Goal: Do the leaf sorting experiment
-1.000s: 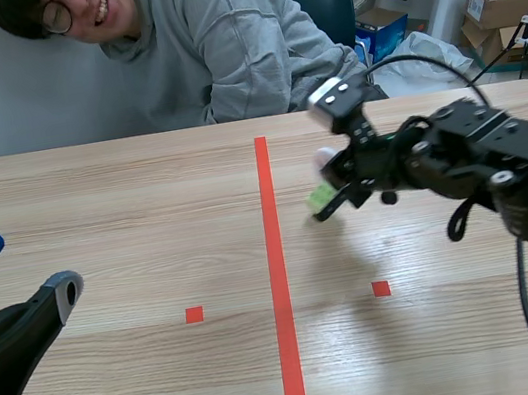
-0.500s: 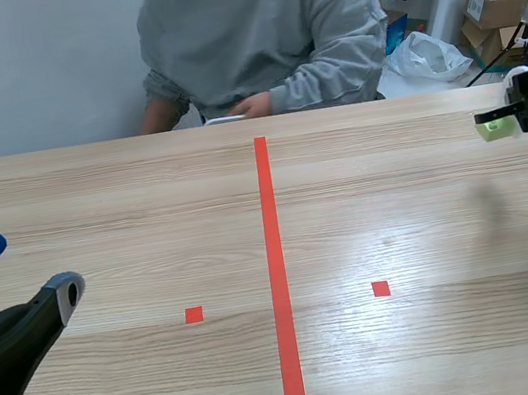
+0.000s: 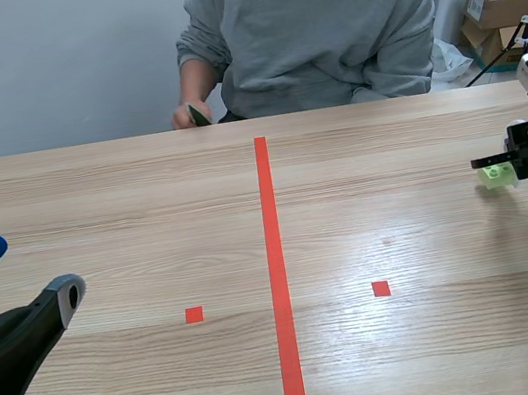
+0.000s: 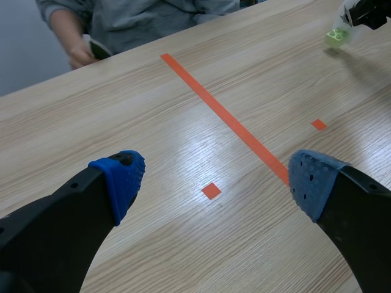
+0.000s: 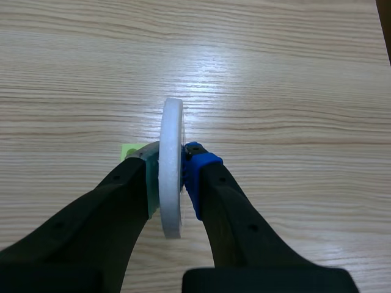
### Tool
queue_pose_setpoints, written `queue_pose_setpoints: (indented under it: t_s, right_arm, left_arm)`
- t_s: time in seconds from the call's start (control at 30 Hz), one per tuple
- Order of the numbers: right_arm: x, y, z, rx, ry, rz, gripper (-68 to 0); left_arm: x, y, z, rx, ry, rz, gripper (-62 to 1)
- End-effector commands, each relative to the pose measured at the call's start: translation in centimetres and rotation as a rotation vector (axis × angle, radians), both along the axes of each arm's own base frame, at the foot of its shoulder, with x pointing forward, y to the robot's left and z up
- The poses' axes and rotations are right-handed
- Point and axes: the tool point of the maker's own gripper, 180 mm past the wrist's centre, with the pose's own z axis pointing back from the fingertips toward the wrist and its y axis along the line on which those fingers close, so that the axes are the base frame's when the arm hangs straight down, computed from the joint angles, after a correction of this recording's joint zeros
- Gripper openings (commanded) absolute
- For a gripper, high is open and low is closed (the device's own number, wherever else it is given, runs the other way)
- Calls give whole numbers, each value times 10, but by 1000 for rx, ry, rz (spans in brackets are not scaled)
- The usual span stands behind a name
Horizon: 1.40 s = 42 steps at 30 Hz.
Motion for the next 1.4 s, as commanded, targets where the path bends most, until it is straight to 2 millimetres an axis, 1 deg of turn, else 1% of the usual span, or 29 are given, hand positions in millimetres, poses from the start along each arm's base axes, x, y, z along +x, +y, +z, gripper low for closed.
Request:
queue_pose_setpoints:
  t_s: [0.0, 0.23, 0.33, 0.4, 0.47, 0.53, 0.6, 0.63, 0.67, 0.7, 0.87, 0.97, 1.07, 1.17, 1.37]
  right_arm:
    - [10, -5, 17, -20, -44, 0, -662]
    - [-5, -5, 1, -35, -25, 9, -659]
    - [-10, -5, -4, -36, -14, 11, -630]
    - [-11, -5, -5, -37, -13, 9, -591]
    - [-11, -6, -5, -39, -10, 8, -535]
    - [-11, -6, -5, -41, -10, 10, -447]
    - [-11, -5, -4, -44, -11, 13, -320]
    - [-11, -5, -4, -44, -11, 13, -230]
    - [-11, -5, -4, -45, -12, 14, -159]
    - [-11, -7, -3, -47, -12, 13, -114]
    - [-15, -14, -2, -60, 22, 7, -109]
    - [-19, -12, 6, -87, 4, 40, -109]
    - [-25, -3, 20, -125, -33, 105, -109]
    - [-36, 12, 34, -157, -74, 172, -109]
    - [-79, 46, 55, -145, -139, 255, -109]
  left_arm:
    - [2, -3, 8, -24, -22, -2, -99]
    - [2, -3, 8, -24, -23, -2, -99]
    - [2, -3, 8, -24, -23, -2, -99]
    - [2, -3, 8, -24, -23, -2, -99]
    - [2, -3, 8, -24, -23, -2, -99]
    - [2, -3, 8, -24, -23, -2, -99]
    - [2, -3, 8, -24, -23, -2, -99]
    - [2, -3, 8, -24, -22, -2, -99]
    - [2, -3, 8, -24, -22, -2, -99]
    - [2, -3, 8, -24, -22, -2, -99]
    - [2, -3, 8, -24, -22, -2, -99]
    - [2, -3, 8, -24, -22, -2, -99]
    - [2, -3, 8, -24, -22, -2, -99]
    - [2, -3, 8, -24, -23, -2, -99]
    - [2, -3, 8, -23, -23, -2, -99]
